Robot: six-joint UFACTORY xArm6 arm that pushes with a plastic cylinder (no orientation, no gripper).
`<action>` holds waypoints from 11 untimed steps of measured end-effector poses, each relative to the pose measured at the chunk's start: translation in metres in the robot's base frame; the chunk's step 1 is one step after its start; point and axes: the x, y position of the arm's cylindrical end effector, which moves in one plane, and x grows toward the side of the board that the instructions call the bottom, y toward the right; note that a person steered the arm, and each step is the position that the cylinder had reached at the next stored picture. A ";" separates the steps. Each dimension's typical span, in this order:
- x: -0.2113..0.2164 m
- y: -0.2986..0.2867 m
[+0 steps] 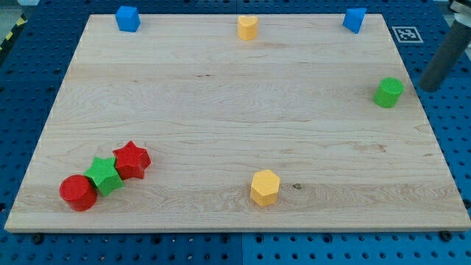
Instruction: Place the green circle above the hexagon
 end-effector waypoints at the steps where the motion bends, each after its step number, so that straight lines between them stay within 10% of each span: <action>1: 0.002 -0.013; 11: 0.113 -0.268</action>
